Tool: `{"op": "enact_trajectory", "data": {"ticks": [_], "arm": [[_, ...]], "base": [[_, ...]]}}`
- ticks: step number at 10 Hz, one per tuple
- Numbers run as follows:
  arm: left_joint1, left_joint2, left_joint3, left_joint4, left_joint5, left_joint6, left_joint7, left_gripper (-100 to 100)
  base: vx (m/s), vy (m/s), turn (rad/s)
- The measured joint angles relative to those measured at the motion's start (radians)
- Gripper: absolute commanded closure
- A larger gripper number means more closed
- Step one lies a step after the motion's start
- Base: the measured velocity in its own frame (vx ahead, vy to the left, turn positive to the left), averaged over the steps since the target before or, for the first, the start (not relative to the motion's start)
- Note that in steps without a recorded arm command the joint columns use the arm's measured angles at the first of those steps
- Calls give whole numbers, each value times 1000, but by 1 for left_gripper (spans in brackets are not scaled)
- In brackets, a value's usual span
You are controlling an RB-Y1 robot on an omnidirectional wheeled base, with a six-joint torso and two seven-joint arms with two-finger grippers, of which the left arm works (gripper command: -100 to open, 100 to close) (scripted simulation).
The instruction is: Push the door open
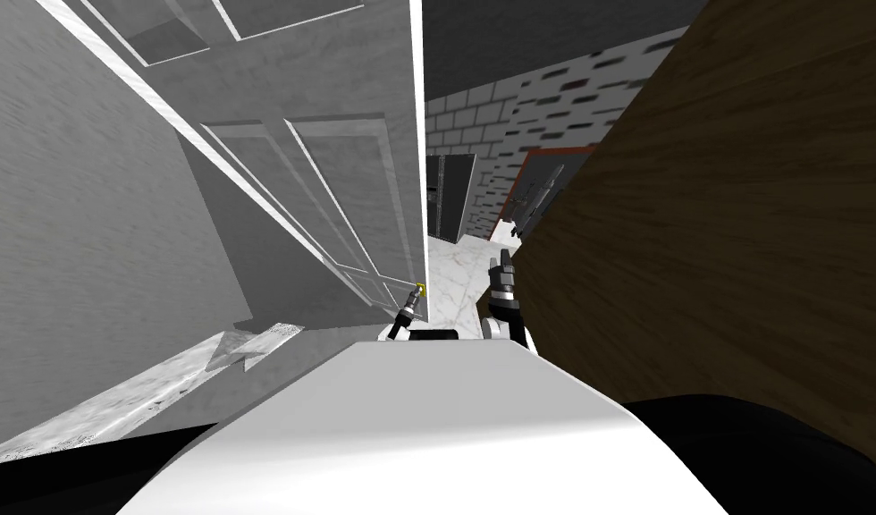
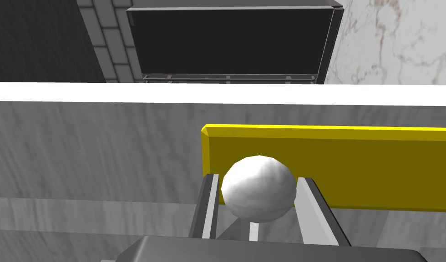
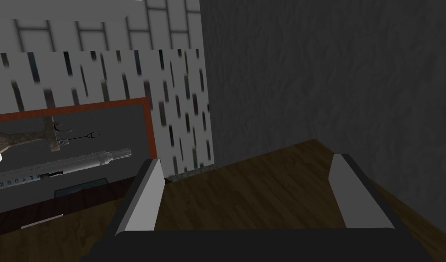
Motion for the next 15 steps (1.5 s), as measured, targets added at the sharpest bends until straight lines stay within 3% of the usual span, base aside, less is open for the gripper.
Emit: {"op": "enact_trajectory", "data": {"ticks": [4, 6, 7, 8, 12, 15], "arm": [[-14, 2, 17, 42, 6, -10, -10, 100], [-6, 8, 26, 13, 9, 2, -16, 100], [-11, 13, 40, 23, 14, -5, -21, 100], [-14, 12, 56, 26, 19, -8, -32, -100], [-9, 11, 53, 12, 23, 3, -28, -100], [-3, -3, 49, -4, 26, 14, -24, -100]], "base": [[128, -52, 36], [154, -40, 72], [189, -51, 107], [-55, -57, 66], [-199, 7, 31], [-210, -10, 34]]}}
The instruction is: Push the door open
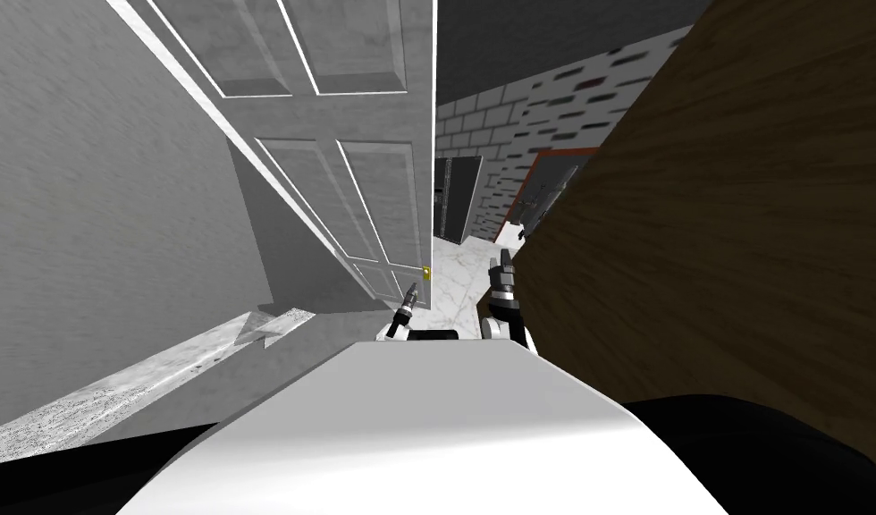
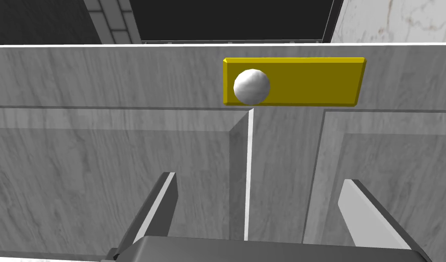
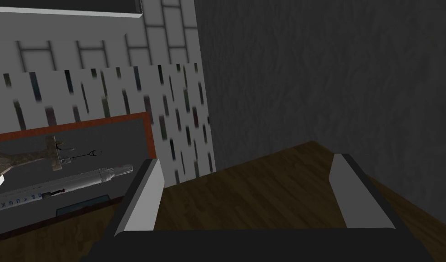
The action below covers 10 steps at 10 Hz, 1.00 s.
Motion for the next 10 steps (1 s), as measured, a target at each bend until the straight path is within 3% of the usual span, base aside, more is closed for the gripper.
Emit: {"op": "enact_trajectory", "data": {"ticks": [6, 10], "arm": [[-4, 7, 9, 10, 3, -9, -5, -100], [-8, -3, 18, 20, 6, -20, -11, -100]], "base": [[180, -54, -23], [166, -55, -14]]}}
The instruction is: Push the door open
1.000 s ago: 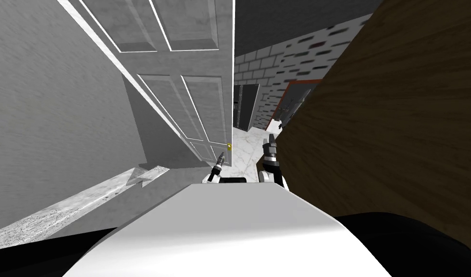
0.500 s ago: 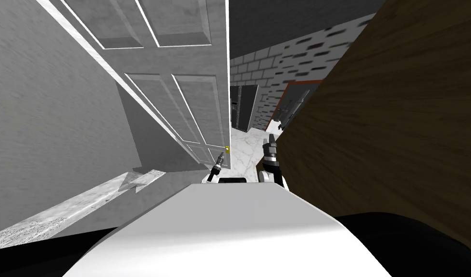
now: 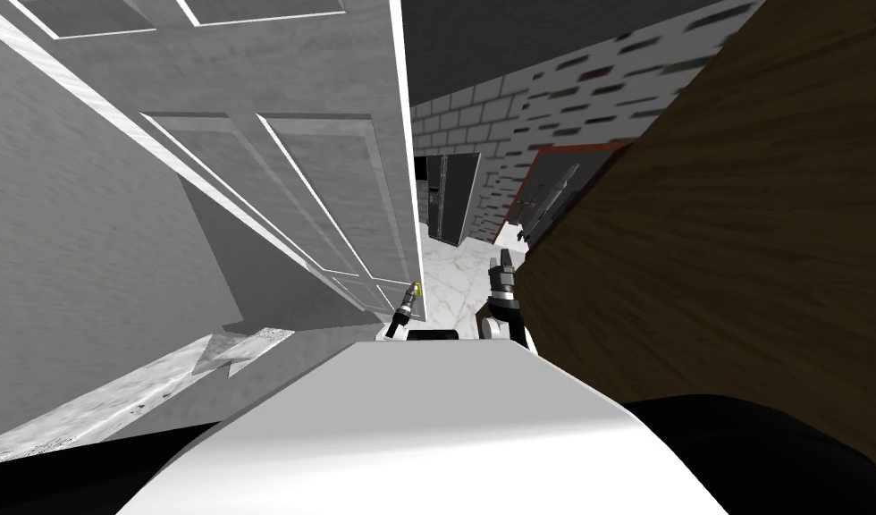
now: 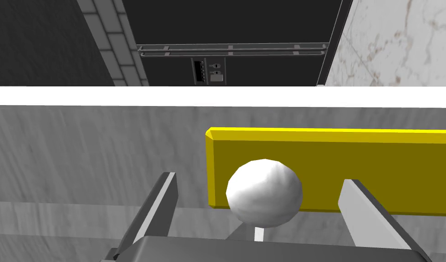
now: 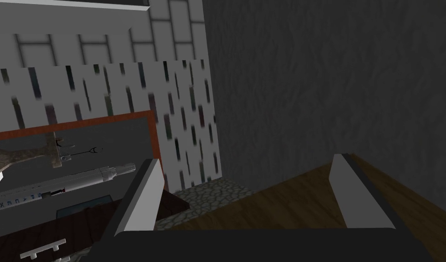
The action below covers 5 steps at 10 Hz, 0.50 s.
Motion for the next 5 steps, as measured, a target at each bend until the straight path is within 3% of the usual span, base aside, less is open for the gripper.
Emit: {"op": "enact_trajectory", "data": {"ticks": [1, 5], "arm": [[1, 0, 0, 0, 0, -2, 0, 100], [0, -1, -1, 1, -1, 2, -1, 100]], "base": [[-15, 4, -9], [-15, 6, -5]]}}
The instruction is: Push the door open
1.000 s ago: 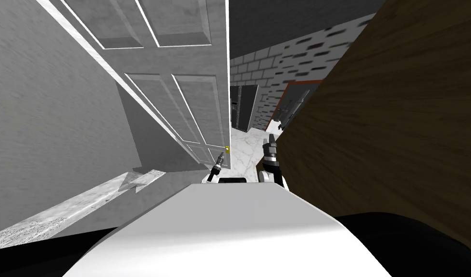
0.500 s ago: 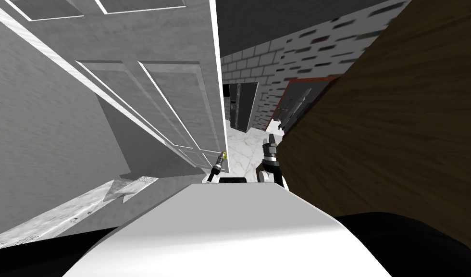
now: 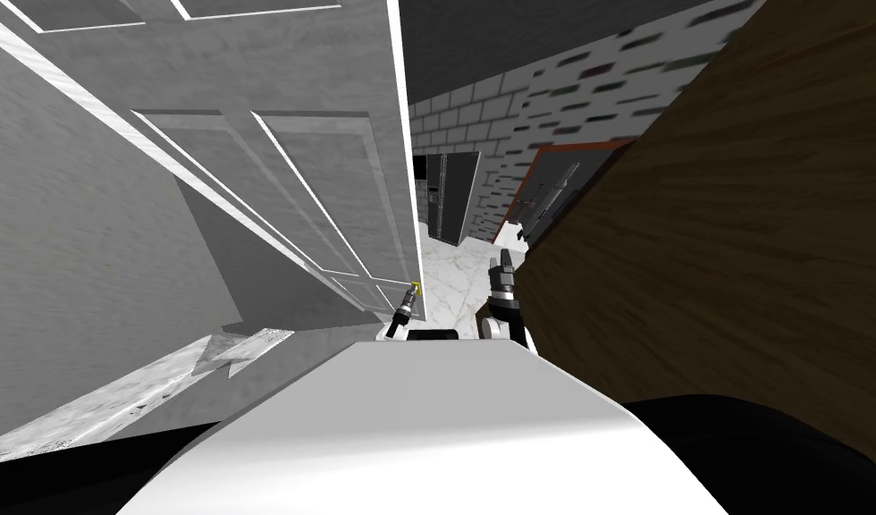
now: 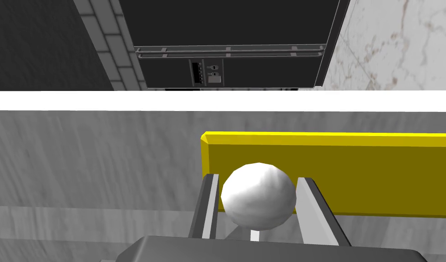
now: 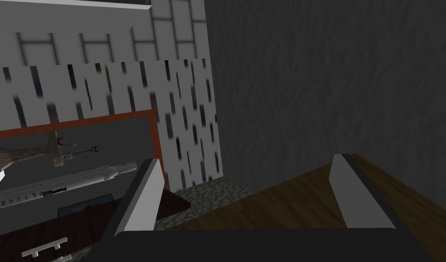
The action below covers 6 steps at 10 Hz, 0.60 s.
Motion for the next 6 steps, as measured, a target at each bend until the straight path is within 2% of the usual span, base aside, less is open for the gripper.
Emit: {"op": "enact_trajectory", "data": {"ticks": [1, 2, 3, 5, 6], "arm": [[1, 0, 0, 1, 0, 0, 0, 100], [1, 0, 0, 1, 0, 0, 0, 100], [5, 2, 2, 4, 1, 3, -3, 100], [-14, 5, 20, 39, 6, -4, -13, 100], [-4, 7, 23, 22, 7, -3, -18, 100]], "base": [[0, 0, 0], [116, -33, 42], [169, -61, 100], [170, -69, 58], [177, -60, 60]]}}
